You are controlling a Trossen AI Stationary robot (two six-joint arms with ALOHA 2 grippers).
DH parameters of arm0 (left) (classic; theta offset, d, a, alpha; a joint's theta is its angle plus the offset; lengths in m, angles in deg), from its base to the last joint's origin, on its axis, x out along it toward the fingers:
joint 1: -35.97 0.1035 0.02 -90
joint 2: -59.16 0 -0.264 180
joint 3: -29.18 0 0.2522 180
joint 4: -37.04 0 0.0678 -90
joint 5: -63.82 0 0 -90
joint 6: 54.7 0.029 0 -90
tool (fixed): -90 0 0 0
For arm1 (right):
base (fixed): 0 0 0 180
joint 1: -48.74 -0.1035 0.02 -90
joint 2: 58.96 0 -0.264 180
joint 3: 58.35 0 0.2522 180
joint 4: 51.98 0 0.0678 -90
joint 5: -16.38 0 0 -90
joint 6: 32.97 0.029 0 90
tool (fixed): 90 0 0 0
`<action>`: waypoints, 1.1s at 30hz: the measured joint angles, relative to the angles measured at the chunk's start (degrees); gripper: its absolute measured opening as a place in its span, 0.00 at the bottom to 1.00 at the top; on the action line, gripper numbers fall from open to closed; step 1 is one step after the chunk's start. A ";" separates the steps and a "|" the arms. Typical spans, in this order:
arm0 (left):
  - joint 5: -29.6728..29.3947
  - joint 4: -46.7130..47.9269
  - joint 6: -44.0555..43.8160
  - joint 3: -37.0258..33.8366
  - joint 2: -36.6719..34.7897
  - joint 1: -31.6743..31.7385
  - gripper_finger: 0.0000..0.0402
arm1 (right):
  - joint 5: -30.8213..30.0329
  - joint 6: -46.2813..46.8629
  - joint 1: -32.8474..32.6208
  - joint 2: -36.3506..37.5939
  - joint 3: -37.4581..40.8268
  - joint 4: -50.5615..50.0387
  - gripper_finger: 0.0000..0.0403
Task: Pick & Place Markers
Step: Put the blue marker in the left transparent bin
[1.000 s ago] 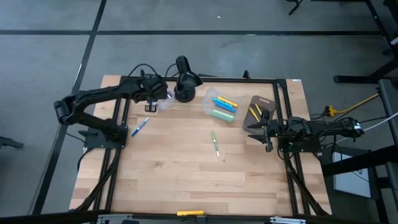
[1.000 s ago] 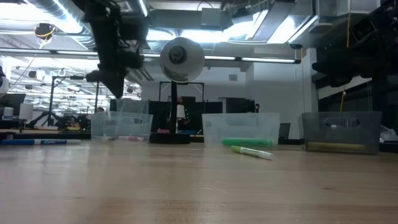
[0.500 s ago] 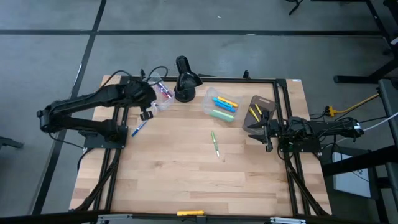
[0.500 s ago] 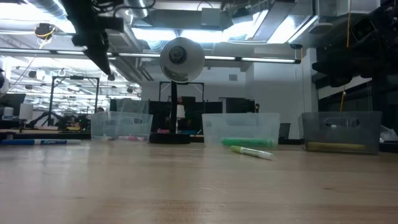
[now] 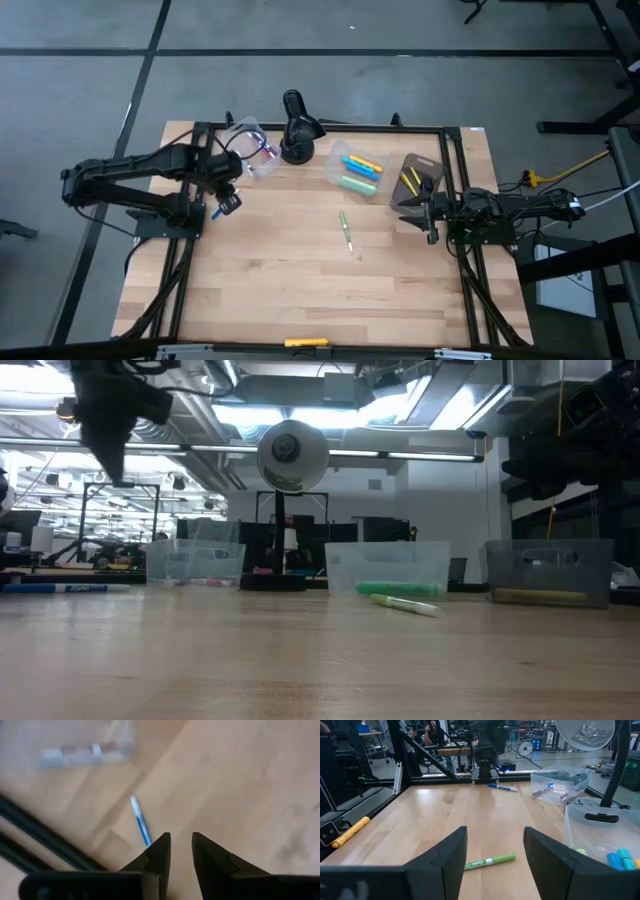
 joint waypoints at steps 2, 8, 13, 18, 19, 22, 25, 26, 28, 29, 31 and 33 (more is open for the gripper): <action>1.58 1.05 -3.34 -0.18 0.13 -1.04 0.20 | 0.00 -0.01 0.01 -0.01 0.00 -0.01 0.48; 6.12 1.17 -11.65 -4.34 0.17 -3.88 0.22 | 0.00 -0.01 0.01 0.00 0.00 -0.01 0.48; 4.61 1.18 -16.05 -9.90 0.19 -5.46 0.25 | 0.00 -0.01 0.00 0.00 -0.01 -0.01 0.48; 4.24 -1.00 -17.41 -14.27 0.41 -6.30 0.29 | 0.00 0.00 0.00 -0.01 0.00 -0.01 0.48; 4.18 -1.82 -17.64 -14.81 0.42 -6.29 0.29 | 0.00 0.00 0.02 0.00 0.00 0.00 0.48; 3.74 -2.83 -18.11 -15.93 1.28 -6.28 0.31 | 0.00 0.00 0.00 0.00 0.00 -0.01 0.48; 3.20 -3.19 -18.11 -15.91 2.46 -6.28 0.32 | 0.00 -0.02 0.00 0.00 0.00 -0.02 0.48; 2.81 -3.44 -18.11 -15.91 2.95 -6.28 0.33 | 0.00 0.00 0.01 0.00 0.00 0.00 0.48; 2.09 -4.49 -18.73 -15.91 4.02 -6.28 0.33 | 0.00 -0.02 0.01 -0.01 -0.01 0.00 0.48; 1.71 -5.13 -19.68 -15.91 4.77 -6.28 0.33 | 0.00 0.00 0.02 0.00 -0.02 -0.02 0.48; 0.71 -5.82 -22.45 -15.91 6.42 -6.28 0.33 | 0.00 -0.02 0.00 -0.02 -0.02 0.00 0.48; -0.05 -5.75 -24.50 -15.91 8.32 -6.28 0.32 | 0.00 -0.01 0.00 0.00 0.00 0.00 0.48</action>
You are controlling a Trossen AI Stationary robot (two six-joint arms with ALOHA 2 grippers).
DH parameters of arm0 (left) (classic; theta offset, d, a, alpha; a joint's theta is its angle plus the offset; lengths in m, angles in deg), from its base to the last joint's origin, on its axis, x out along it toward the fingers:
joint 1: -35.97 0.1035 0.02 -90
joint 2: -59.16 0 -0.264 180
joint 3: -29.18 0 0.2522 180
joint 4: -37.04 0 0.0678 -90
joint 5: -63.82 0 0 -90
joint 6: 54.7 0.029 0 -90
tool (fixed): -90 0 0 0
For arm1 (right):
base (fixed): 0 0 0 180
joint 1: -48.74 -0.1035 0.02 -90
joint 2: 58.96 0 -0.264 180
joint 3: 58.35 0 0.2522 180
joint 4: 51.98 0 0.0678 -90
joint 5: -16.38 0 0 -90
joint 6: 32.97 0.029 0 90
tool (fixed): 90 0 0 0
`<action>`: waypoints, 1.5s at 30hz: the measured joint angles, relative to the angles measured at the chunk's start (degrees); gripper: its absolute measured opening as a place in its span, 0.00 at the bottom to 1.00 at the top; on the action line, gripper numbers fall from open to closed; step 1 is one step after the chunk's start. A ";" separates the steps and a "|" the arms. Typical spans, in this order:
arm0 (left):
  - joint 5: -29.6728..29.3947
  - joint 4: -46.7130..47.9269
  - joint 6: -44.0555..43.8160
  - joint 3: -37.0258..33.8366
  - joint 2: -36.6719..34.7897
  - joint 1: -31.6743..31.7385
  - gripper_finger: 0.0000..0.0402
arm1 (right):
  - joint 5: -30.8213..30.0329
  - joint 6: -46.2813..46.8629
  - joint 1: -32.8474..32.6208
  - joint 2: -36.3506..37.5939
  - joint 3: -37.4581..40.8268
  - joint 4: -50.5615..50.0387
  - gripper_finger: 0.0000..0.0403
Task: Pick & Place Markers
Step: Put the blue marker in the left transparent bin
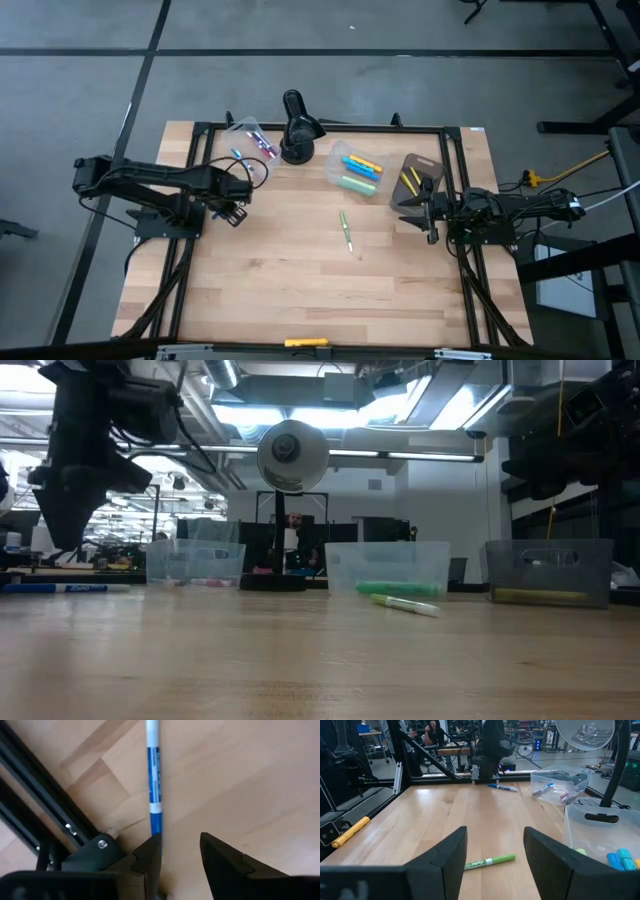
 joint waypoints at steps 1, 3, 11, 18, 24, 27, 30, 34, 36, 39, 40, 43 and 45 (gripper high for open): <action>-0.28 -0.02 -0.16 0.00 0.99 0.00 0.32 | 0.00 0.01 0.01 -0.01 -0.01 -0.01 0.48; -0.81 0.00 -0.24 0.00 3.01 0.00 0.31 | 0.00 0.00 -0.01 0.00 -0.01 0.00 0.48; -4.57 -0.20 1.40 0.00 10.81 0.00 0.31 | 0.00 0.01 -0.01 0.00 -0.02 -0.01 0.48; -3.45 -3.87 4.87 0.00 14.46 1.18 0.31 | 0.00 0.00 -0.01 0.00 -0.01 -0.01 0.48; -4.19 -4.77 7.04 0.02 14.84 3.81 0.31 | 0.00 0.00 0.00 -0.01 -0.01 0.00 0.48; -4.45 -4.76 7.63 0.02 14.84 5.27 0.31 | 0.00 0.01 0.00 0.00 -0.02 0.00 0.48; -3.79 -4.79 7.98 -0.01 14.84 6.54 0.31 | 0.00 0.00 0.00 0.00 -0.01 0.00 0.48; -1.85 -5.72 9.11 -2.68 14.81 8.27 0.31 | 0.00 0.00 0.00 -0.01 -0.01 0.00 0.48; -0.24 -8.38 9.73 -5.22 14.79 9.18 0.31 | 0.00 0.01 -0.01 0.00 0.00 0.00 0.48; 1.96 -11.56 11.23 -8.15 14.07 10.39 0.31 | 0.00 0.01 -0.01 -0.02 0.00 -0.01 0.48; 2.38 -11.88 11.55 -8.39 14.04 10.68 0.31 | 0.00 0.01 0.00 -0.01 -0.01 0.00 0.48; 2.46 -11.98 11.89 -8.66 13.19 11.18 0.31 | 0.01 -0.01 0.02 -0.02 0.00 0.00 0.48; 2.46 -12.01 12.59 -8.71 11.93 11.44 0.31 | 0.01 -0.01 0.00 -0.01 0.00 0.00 0.48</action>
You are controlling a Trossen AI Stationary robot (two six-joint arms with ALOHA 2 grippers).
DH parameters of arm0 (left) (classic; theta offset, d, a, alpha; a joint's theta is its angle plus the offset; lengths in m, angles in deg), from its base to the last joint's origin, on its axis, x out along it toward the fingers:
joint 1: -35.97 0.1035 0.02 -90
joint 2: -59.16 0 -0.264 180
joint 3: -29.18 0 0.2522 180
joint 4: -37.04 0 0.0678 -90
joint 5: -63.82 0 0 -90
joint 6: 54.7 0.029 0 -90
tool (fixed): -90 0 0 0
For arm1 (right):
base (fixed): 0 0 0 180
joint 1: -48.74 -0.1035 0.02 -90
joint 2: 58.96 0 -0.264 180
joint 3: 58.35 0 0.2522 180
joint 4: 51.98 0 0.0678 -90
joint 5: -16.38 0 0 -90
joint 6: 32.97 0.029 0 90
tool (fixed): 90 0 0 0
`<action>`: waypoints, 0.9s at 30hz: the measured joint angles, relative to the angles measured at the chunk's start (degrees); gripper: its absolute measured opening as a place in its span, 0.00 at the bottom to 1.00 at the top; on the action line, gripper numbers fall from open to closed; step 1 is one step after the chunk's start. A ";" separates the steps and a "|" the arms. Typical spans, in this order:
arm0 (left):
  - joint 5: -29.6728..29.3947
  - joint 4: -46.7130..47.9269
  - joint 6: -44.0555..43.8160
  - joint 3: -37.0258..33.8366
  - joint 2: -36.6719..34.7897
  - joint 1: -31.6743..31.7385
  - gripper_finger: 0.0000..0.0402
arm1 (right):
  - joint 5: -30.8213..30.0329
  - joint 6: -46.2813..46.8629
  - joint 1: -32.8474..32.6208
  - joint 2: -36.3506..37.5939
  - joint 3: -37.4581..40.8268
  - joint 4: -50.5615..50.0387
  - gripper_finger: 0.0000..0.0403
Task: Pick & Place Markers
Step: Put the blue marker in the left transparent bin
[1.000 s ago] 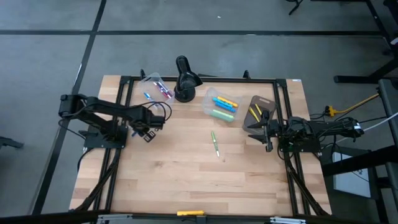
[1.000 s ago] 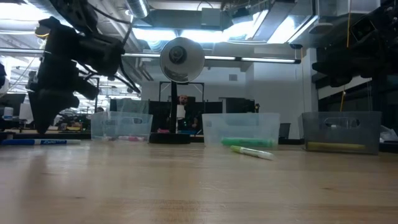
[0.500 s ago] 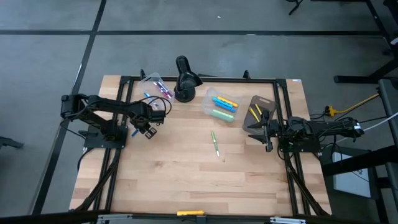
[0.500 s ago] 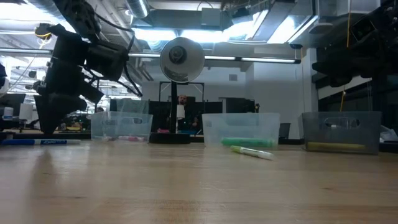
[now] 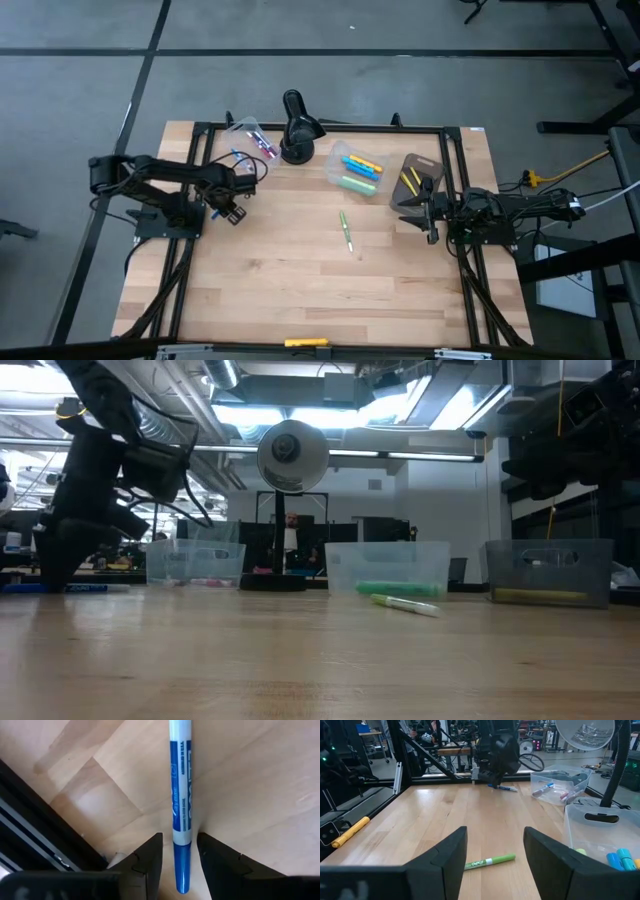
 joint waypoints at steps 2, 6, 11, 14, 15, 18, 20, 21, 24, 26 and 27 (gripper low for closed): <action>0.10 -0.23 0.32 0.30 -1.59 0.23 0.30 | -0.01 0.02 0.02 0.01 0.00 -0.01 0.48; 0.80 -1.92 0.32 0.28 -3.58 0.56 0.23 | -0.01 0.02 0.00 -0.01 0.00 0.01 0.48; 1.00 -2.30 0.33 0.18 -3.85 0.52 0.10 | -0.01 0.01 0.01 0.00 0.00 -0.01 0.48; 0.85 -2.77 0.53 0.21 -3.85 0.52 0.07 | -0.01 0.02 0.01 0.01 0.00 0.01 0.48; 0.85 -2.90 0.80 0.21 -3.87 0.52 0.07 | -0.01 0.02 0.01 0.00 0.00 0.01 0.48; 0.45 -3.16 0.91 0.26 -3.89 0.31 0.07 | -0.01 0.00 0.02 0.00 -0.01 0.00 0.48; 0.42 -3.18 0.90 0.26 -3.99 0.28 0.07 | -0.01 0.00 0.01 -0.01 -0.02 -0.01 0.48; 0.39 -3.33 0.90 0.26 -4.00 0.28 0.07 | -0.01 0.01 0.01 -0.01 0.00 -0.01 0.48; 0.33 -3.43 0.90 0.28 -4.00 0.28 0.07 | -0.01 0.02 0.01 0.00 -0.01 0.01 0.48; 0.14 -3.43 0.92 0.32 -4.00 0.28 0.07 | -0.01 0.00 0.02 -0.01 0.00 0.01 0.48; -0.15 -3.49 0.92 0.34 -4.00 0.24 0.07 | -0.01 0.00 0.01 0.01 -0.01 0.01 0.48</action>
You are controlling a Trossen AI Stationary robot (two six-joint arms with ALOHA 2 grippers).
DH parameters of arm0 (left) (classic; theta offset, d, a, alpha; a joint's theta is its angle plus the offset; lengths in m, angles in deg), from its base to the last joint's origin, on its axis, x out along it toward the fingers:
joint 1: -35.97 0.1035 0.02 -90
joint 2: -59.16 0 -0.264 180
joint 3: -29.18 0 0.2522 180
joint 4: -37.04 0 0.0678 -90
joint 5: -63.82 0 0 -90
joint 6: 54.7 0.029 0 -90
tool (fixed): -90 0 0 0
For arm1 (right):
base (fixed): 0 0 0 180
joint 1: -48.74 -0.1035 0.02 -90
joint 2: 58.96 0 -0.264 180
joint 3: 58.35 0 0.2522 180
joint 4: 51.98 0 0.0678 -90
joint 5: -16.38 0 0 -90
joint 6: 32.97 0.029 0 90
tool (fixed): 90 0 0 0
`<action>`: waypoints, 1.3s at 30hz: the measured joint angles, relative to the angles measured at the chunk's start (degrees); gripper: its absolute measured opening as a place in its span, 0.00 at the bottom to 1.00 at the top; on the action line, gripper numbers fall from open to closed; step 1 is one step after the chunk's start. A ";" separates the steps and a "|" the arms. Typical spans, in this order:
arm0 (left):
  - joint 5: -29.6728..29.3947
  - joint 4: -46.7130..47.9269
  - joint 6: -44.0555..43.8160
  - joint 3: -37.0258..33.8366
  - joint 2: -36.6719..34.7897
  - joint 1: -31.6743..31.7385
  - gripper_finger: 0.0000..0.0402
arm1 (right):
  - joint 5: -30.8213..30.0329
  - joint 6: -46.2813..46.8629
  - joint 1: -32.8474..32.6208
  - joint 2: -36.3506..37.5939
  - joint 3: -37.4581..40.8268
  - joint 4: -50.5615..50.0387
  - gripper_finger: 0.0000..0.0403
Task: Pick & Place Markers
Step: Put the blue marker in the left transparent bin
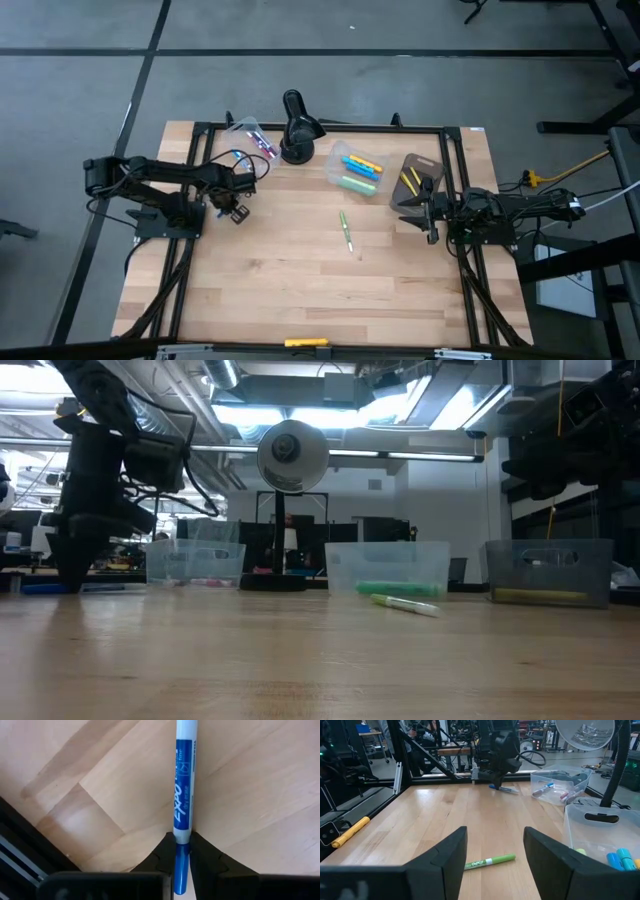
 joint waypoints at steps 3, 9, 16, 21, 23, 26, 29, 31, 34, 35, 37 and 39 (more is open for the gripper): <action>-1.20 -0.16 -0.01 0.00 0.00 -0.62 0.07 | 0.00 0.01 0.01 0.00 0.00 0.00 0.48; -2.59 -0.15 -1.50 0.00 -0.19 -2.23 0.07 | 0.00 0.01 0.01 -0.02 0.01 -0.02 0.48; -2.82 -1.74 -4.80 0.02 -3.50 -4.71 0.07 | 0.00 0.00 -0.01 -0.02 0.00 0.00 0.48; -2.71 -4.27 -6.73 0.02 -7.82 -7.31 0.07 | 0.00 0.00 -0.01 -0.02 0.01 -0.01 0.48; -3.01 -5.20 -7.78 0.02 -9.59 -8.33 0.07 | 0.00 -0.01 -0.01 0.00 -0.01 -0.02 0.48; -4.09 -6.78 -8.98 0.06 -12.34 -9.83 0.07 | 0.00 0.02 -0.01 -0.01 0.01 -0.02 0.48; -5.51 -8.37 -9.66 0.09 -14.96 -11.13 0.07 | 0.00 0.02 -0.01 -0.02 -0.01 0.00 0.48; -6.51 -9.83 -10.05 0.09 -16.54 -11.82 0.07 | 0.00 0.00 0.01 0.00 0.01 -0.02 0.48; -7.38 -12.18 -10.10 0.11 -18.48 -12.71 0.07 | 0.00 0.02 -0.01 -0.02 0.00 -0.02 0.48; -7.75 -13.12 -10.10 0.11 -18.95 -12.96 0.07 | 0.00 0.01 -0.01 -0.01 -0.01 0.00 0.48; -8.48 -14.83 -9.70 0.11 -19.83 -13.50 0.07 | 0.00 0.02 -0.01 -0.02 0.01 0.00 0.48; -8.77 -16.76 -9.20 0.11 -20.33 -13.87 0.07 | 0.00 0.00 -0.01 -0.02 0.00 -0.02 0.48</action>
